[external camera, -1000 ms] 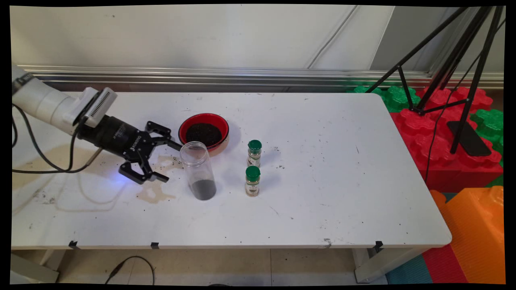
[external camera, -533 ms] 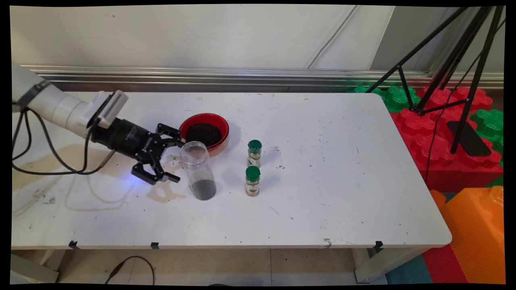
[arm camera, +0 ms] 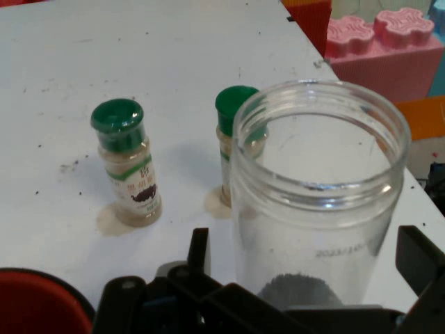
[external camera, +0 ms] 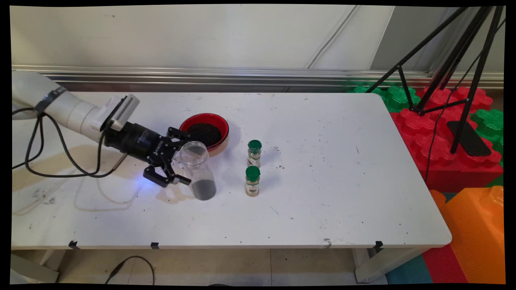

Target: Pick up the black seasoning powder from the table

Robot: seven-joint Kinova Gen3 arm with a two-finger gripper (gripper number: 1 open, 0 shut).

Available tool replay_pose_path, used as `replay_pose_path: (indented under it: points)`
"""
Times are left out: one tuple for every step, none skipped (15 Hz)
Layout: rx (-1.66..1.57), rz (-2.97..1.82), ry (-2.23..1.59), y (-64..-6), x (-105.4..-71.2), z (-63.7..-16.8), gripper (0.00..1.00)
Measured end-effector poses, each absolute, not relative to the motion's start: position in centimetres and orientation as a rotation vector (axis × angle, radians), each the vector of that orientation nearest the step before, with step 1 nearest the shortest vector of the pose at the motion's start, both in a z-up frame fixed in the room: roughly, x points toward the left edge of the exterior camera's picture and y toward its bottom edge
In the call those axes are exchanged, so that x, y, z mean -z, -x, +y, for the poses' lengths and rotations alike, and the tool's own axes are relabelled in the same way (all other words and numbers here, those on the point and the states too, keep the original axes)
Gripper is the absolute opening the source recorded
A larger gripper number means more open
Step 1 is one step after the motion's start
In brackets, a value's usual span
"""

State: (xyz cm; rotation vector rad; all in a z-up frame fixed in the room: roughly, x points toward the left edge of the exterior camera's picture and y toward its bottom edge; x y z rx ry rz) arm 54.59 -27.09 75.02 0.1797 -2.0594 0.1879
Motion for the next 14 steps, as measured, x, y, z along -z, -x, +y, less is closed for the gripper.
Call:
replay_pose_path:
  points:
    - [-0.186, -2.055, -0.181, -54.4, -74.8, -27.2, 1.00]
    - [-0.185, -2.051, -0.181, -54.2, -74.6, -27.3, 1.00]
    - [-0.185, -2.049, -0.181, -54.1, -74.5, -27.4, 1.00]
    - [-0.185, -2.045, -0.184, -53.9, -74.4, -27.5, 1.00]
    - [-0.185, -2.041, -0.185, -53.8, -74.2, -27.6, 1.00]
    - [-0.185, -2.037, -0.185, -53.6, -74.1, -27.7, 1.00]
    - [-0.184, -2.034, -0.185, -53.4, -74.0, -27.7, 1.00]
    - [-0.183, -2.030, -0.184, -53.2, -73.8, -27.8, 1.00]
    - [-0.181, -2.028, -0.184, -53.0, -73.8, -27.8, 1.00]
    - [-0.180, -2.025, -0.183, -52.9, -73.7, -27.8, 1.00]
    - [-0.179, -2.023, -0.183, -52.7, -73.6, -27.8, 1.00]
    - [-0.179, -2.020, -0.183, -52.6, -73.5, -27.8, 1.00]
    - [-0.178, -2.019, -0.182, -52.5, -73.5, -27.8, 1.00]
    - [-0.178, -2.017, -0.181, -52.4, -73.4, -27.8, 1.00]
